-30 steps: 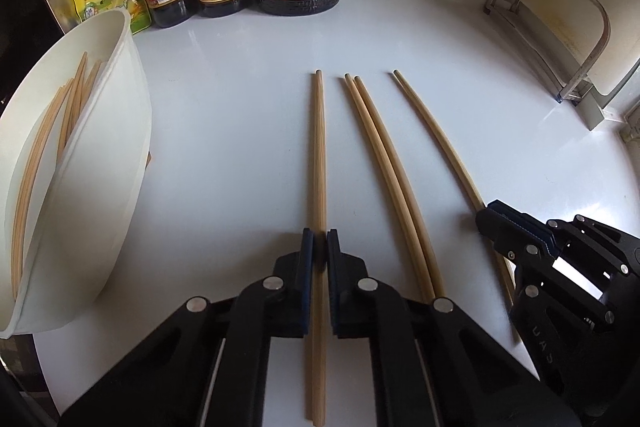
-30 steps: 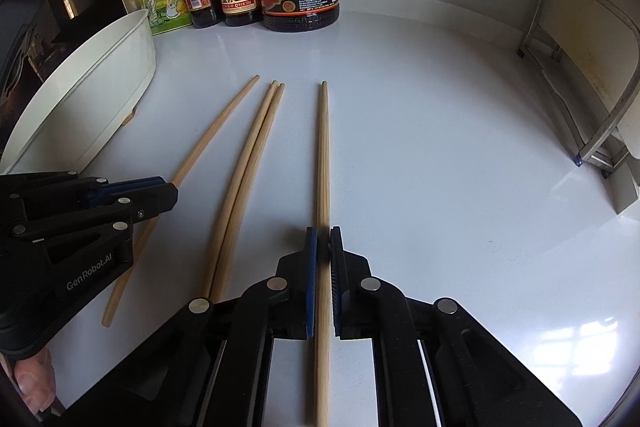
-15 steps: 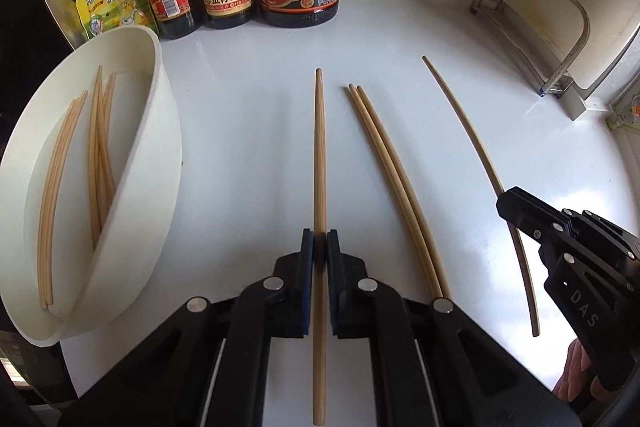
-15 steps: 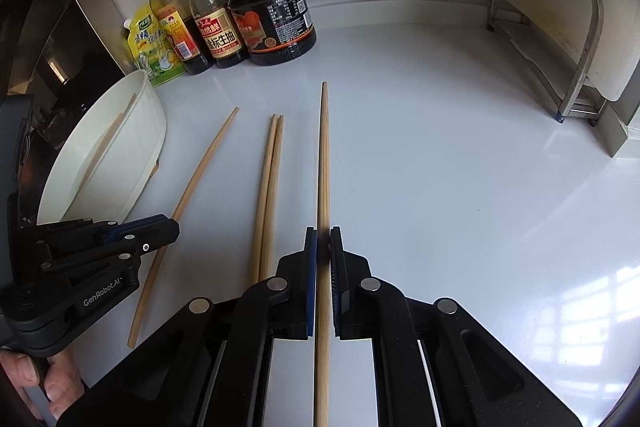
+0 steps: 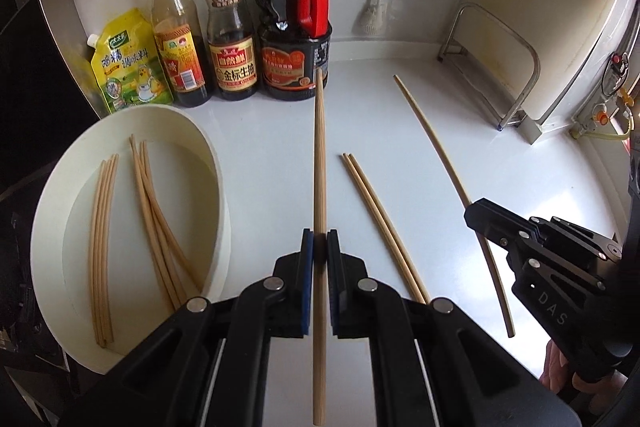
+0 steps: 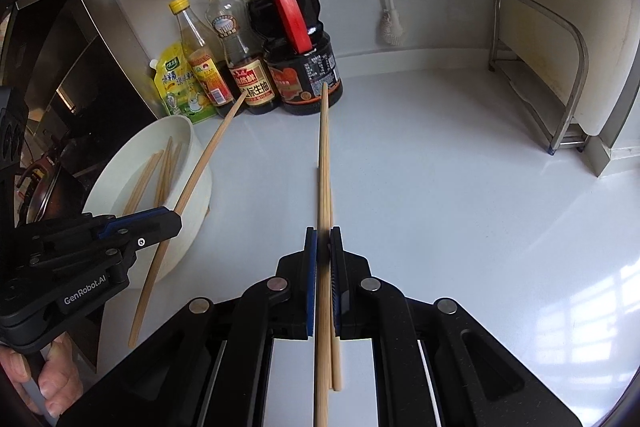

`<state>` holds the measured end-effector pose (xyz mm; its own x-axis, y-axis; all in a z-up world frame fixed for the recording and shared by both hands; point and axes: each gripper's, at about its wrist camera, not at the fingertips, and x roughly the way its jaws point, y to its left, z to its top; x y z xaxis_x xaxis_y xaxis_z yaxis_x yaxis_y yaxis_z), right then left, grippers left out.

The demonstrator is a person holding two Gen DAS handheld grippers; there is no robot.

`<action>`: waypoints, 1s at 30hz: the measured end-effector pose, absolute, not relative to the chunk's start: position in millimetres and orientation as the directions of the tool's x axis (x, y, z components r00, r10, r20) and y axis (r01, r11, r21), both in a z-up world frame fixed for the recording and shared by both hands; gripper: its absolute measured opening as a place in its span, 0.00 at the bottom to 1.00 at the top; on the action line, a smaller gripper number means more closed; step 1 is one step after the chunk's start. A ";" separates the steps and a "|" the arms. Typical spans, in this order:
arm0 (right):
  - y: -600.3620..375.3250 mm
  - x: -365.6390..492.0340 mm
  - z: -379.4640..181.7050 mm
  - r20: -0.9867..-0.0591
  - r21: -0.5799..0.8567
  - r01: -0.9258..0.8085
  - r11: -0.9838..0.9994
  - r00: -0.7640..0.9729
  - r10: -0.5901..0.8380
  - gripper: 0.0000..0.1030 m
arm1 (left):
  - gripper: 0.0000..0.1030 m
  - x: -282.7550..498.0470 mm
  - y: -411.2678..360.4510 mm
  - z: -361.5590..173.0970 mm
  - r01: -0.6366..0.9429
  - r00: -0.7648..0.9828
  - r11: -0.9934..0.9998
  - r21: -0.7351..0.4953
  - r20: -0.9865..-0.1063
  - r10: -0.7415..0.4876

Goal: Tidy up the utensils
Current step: 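Carry both held chopsticks into the white basin and open both tools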

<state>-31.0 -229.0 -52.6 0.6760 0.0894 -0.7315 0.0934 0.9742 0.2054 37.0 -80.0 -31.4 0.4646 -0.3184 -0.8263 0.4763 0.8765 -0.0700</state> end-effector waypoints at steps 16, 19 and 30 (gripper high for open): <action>-115.3 32.3 -14.2 -0.686 0.172 -0.067 0.983 0.708 0.168 0.06 | 0.07 86.2 32.9 1.8 0.392 0.556 0.916 -0.088 -0.771 -0.311; -92.8 47.3 -15.3 -0.693 0.170 -0.101 0.980 0.695 0.192 0.06 | 0.07 97.2 56.1 -3.5 0.365 0.558 0.927 -0.093 -0.775 -0.297; -29.4 88.9 -31.9 -0.727 0.173 -0.179 0.969 0.640 0.248 0.06 | 0.07 128.6 119.3 -26.7 0.284 0.539 0.952 -0.109 -0.803 -0.253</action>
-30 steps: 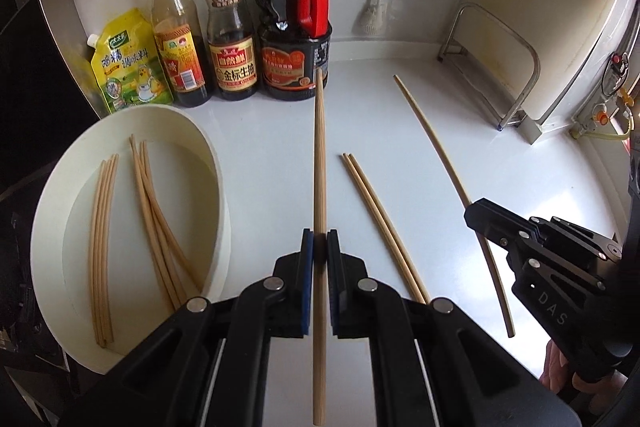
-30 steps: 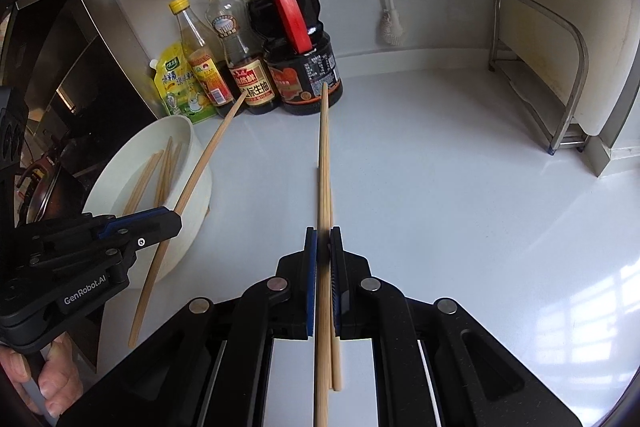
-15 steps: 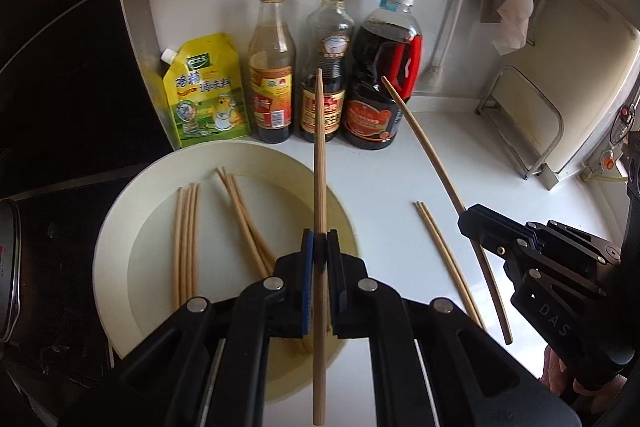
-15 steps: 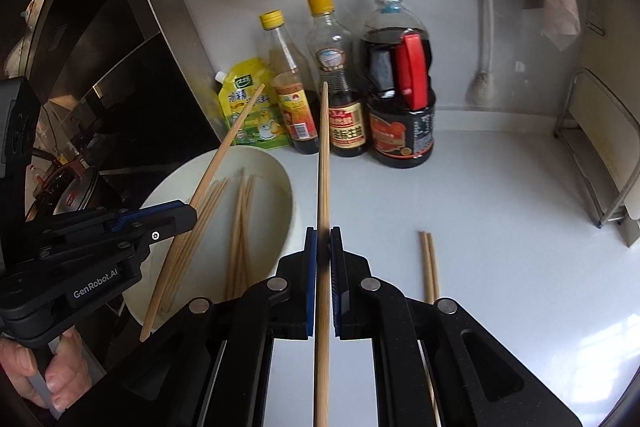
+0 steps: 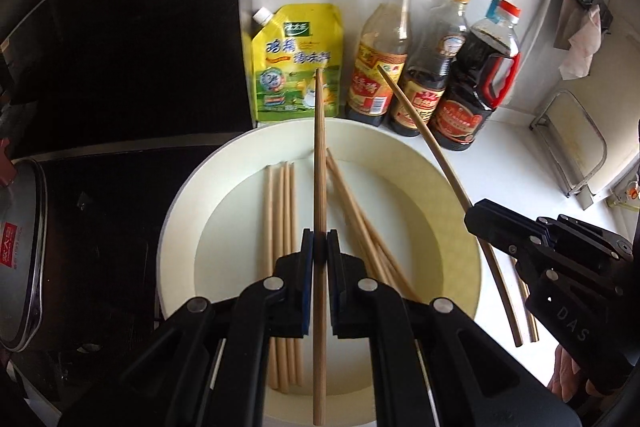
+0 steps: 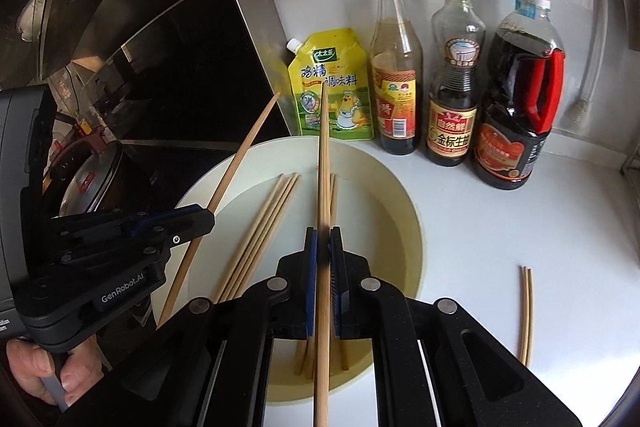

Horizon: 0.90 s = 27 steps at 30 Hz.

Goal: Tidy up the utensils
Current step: 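Carry both held chopsticks into the white basin and open both tools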

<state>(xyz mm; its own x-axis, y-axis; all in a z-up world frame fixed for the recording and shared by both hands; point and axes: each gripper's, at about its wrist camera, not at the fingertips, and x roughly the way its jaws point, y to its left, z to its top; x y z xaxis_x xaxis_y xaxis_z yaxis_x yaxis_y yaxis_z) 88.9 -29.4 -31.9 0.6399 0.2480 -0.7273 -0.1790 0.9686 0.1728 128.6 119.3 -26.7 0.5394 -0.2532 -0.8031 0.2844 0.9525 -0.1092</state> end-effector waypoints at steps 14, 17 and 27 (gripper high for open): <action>-9.3 124.2 -86.5 -0.817 0.209 -0.148 0.967 0.517 0.255 0.06 | 0.07 156.9 134.6 -72.4 0.261 0.447 0.959 -0.109 -0.867 -0.220; -9.8 129.1 -95.7 -0.835 0.201 -0.130 0.971 0.496 0.240 0.06 | 0.07 160.3 134.6 -82.2 0.256 0.420 0.960 -0.114 -0.881 -0.217; -13.8 130.7 -92.2 -0.827 0.223 -0.117 0.968 0.503 0.252 0.12 | 0.29 161.3 146.2 -82.4 0.215 0.431 0.971 -0.106 -0.882 -0.192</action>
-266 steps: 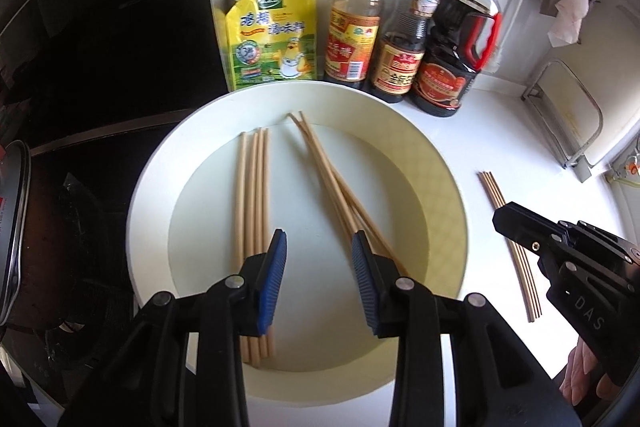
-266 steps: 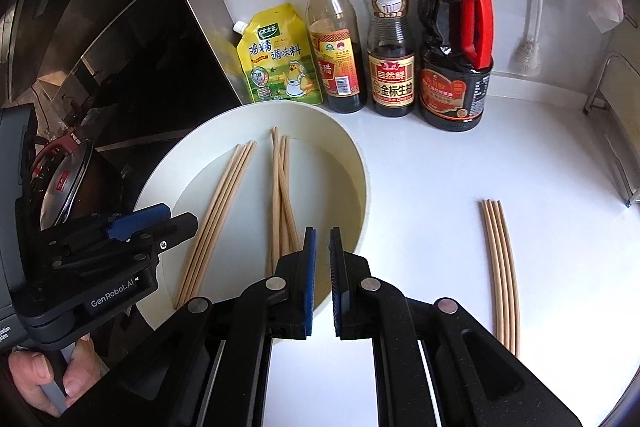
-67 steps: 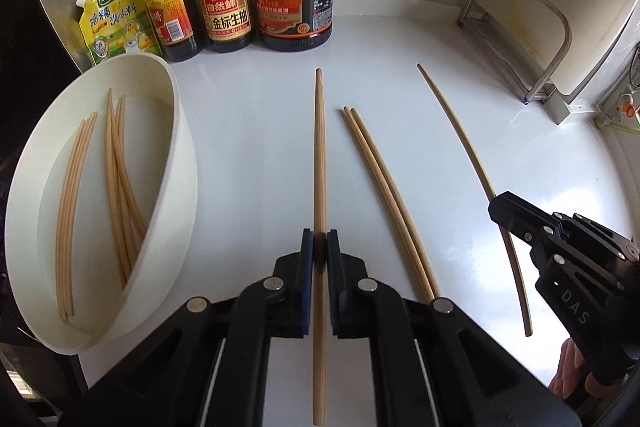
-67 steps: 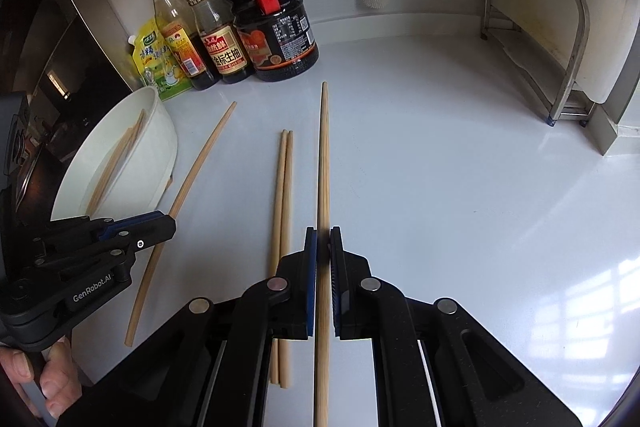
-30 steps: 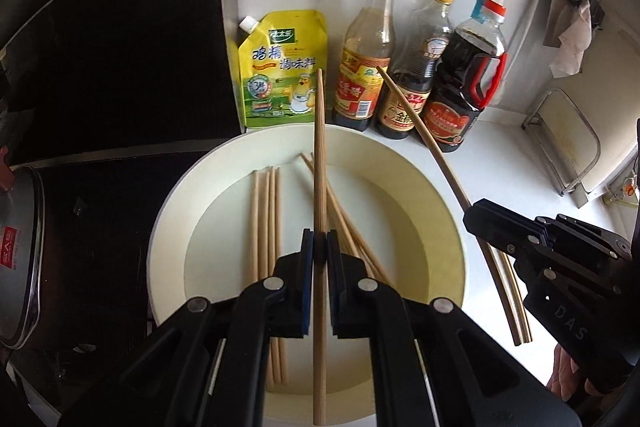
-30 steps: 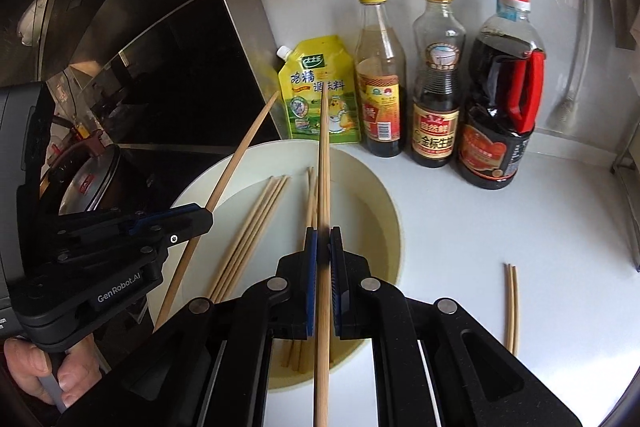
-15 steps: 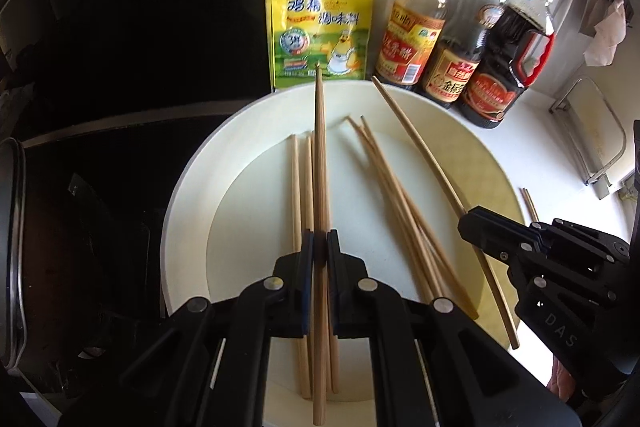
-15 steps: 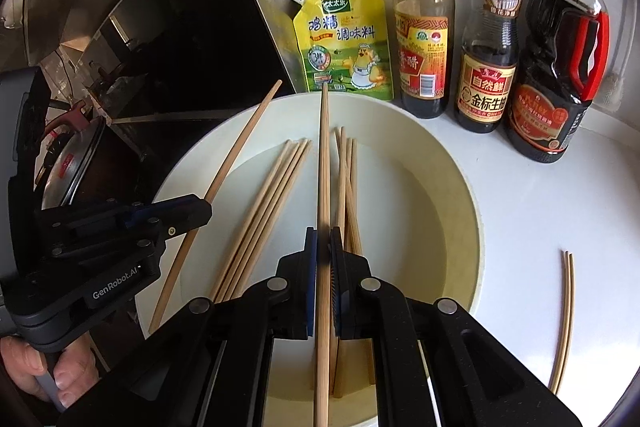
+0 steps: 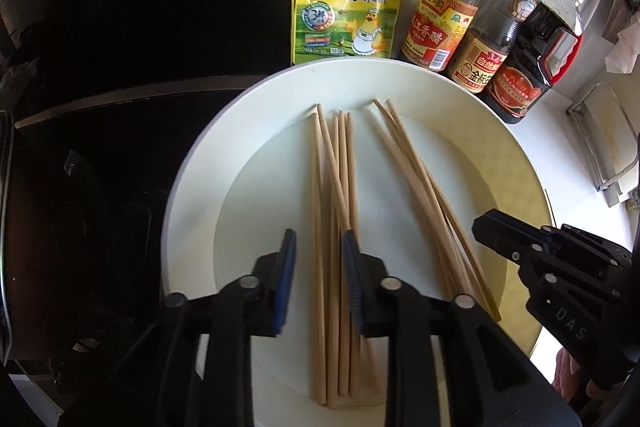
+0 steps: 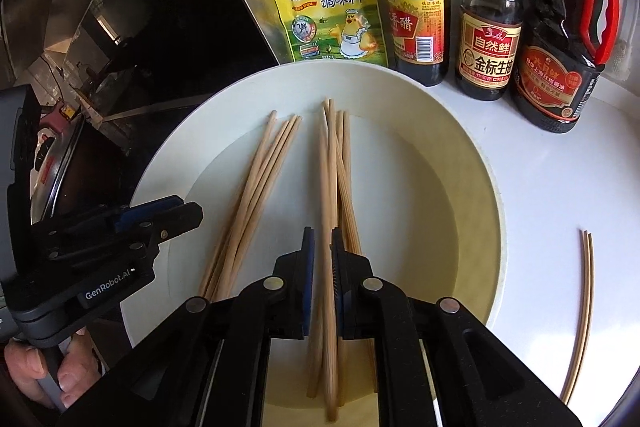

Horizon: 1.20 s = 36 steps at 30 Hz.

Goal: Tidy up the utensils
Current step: 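Carry both held chopsticks into the white basin and open both tools, then withdraw both open tools from the basin back over the last two chopsticks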

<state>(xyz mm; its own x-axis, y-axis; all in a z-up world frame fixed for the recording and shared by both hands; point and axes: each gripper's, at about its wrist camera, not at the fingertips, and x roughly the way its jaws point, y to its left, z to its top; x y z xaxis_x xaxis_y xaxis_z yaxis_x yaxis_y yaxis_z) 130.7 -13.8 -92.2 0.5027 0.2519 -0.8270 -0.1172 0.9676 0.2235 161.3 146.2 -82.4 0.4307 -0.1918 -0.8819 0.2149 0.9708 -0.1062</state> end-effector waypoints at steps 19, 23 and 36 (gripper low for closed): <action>-25.6 99.3 -67.8 -0.798 0.222 -0.122 0.967 0.547 0.252 0.12 | 0.43 138.2 142.6 -57.1 0.207 0.476 0.972 -0.108 -0.857 -0.196; -31.3 88.1 -59.3 -0.783 0.224 -0.114 0.968 0.571 0.248 0.12 | 0.43 130.0 135.9 -51.0 0.222 0.483 0.969 -0.105 -0.852 -0.203; -69.3 47.9 -45.3 -0.745 0.245 -0.052 0.968 0.628 0.223 0.16 | 0.54 100.8 103.1 -35.6 0.284 0.503 0.954 -0.096 -0.832 -0.234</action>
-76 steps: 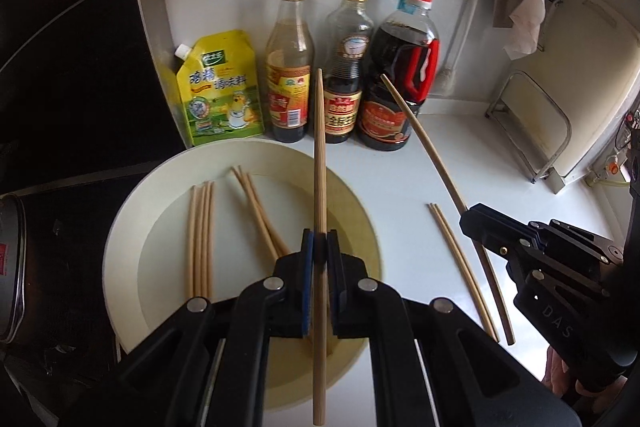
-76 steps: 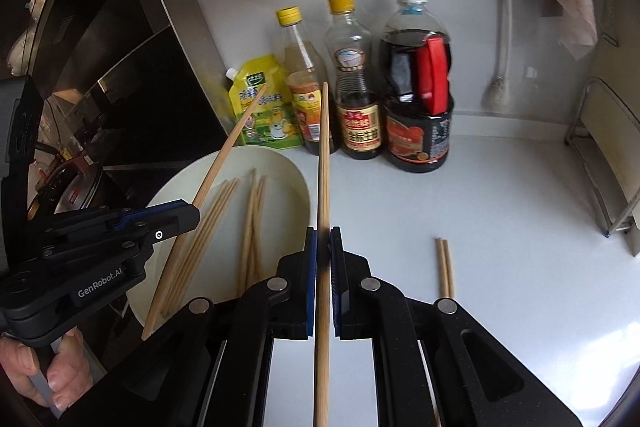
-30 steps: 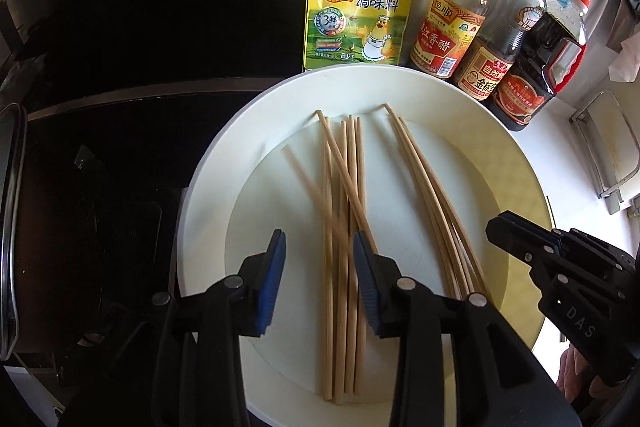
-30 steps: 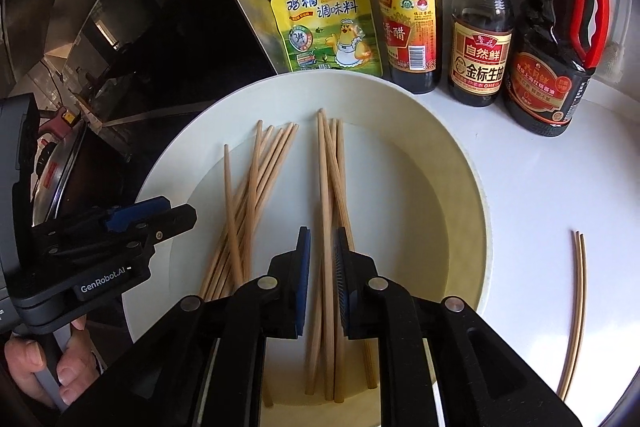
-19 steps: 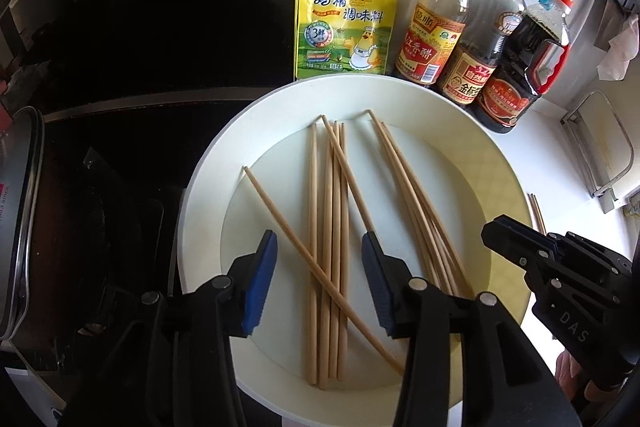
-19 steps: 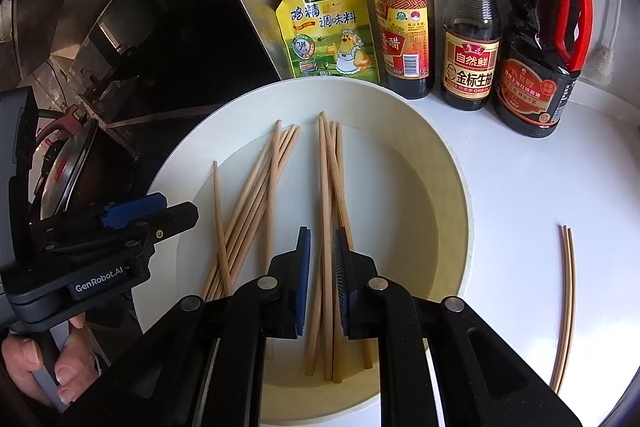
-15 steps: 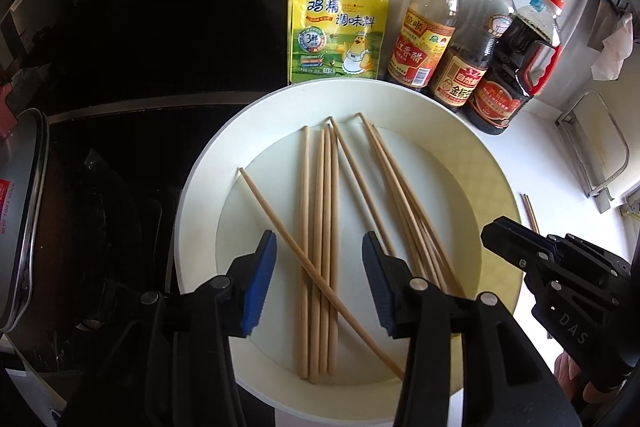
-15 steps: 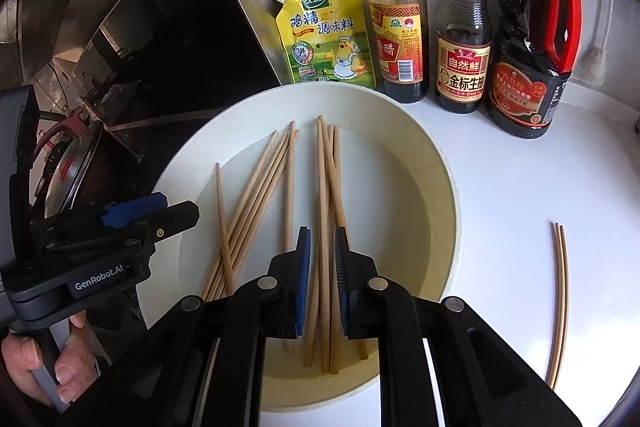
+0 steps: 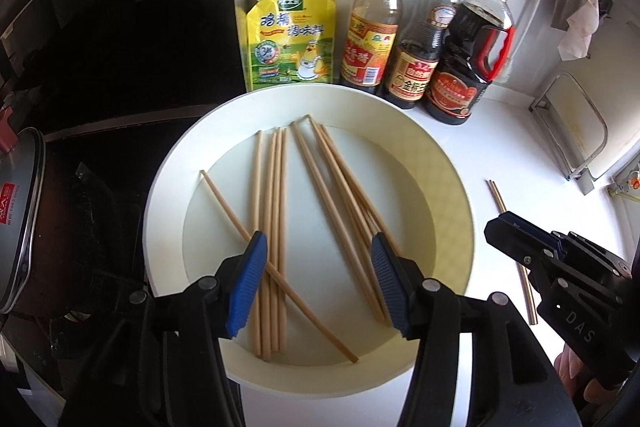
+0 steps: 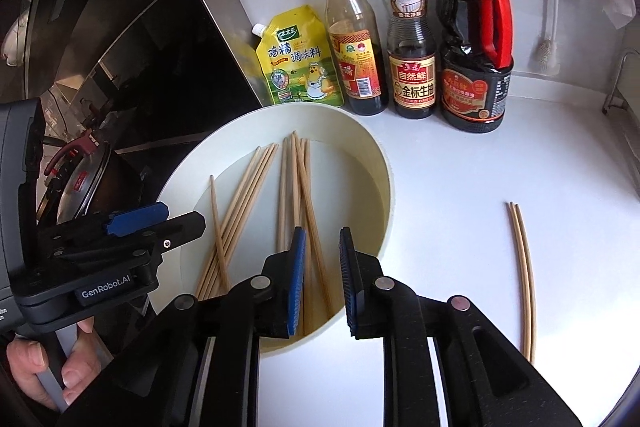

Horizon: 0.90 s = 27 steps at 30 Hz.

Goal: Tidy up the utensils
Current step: 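Withdraw both open tools from the basin back over the last two chopsticks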

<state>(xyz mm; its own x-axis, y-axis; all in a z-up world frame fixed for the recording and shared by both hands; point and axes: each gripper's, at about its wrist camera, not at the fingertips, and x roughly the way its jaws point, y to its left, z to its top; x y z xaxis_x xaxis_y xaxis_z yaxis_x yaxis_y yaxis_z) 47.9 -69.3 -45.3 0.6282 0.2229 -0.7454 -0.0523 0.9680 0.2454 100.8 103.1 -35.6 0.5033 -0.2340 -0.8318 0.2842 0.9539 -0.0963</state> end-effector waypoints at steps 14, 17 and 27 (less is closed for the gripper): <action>-136.5 6.7 -45.8 -0.748 0.249 0.046 0.967 0.644 0.162 0.25 | 0.59 75.7 51.1 -39.1 0.338 0.475 0.936 -0.095 -0.842 -0.256; -152.9 -1.5 -48.3 -0.752 0.243 0.064 0.968 0.643 0.146 0.27 | 0.59 69.3 36.5 -38.5 0.349 0.474 0.931 -0.104 -0.837 -0.271; -211.9 -17.4 -73.5 -0.798 0.181 0.120 0.976 0.598 0.074 0.29 | 0.63 43.6 -17.7 -38.8 0.374 0.474 0.917 -0.136 -0.822 -0.315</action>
<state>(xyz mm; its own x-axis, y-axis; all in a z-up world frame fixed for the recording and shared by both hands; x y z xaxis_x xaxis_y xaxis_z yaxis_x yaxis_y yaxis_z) -17.4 -211.9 -73.5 0.5982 0.0742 -0.7979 0.1198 0.9762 0.1806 43.6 -17.7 -38.8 0.4735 -0.3153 -0.8224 0.3739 0.9174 -0.1364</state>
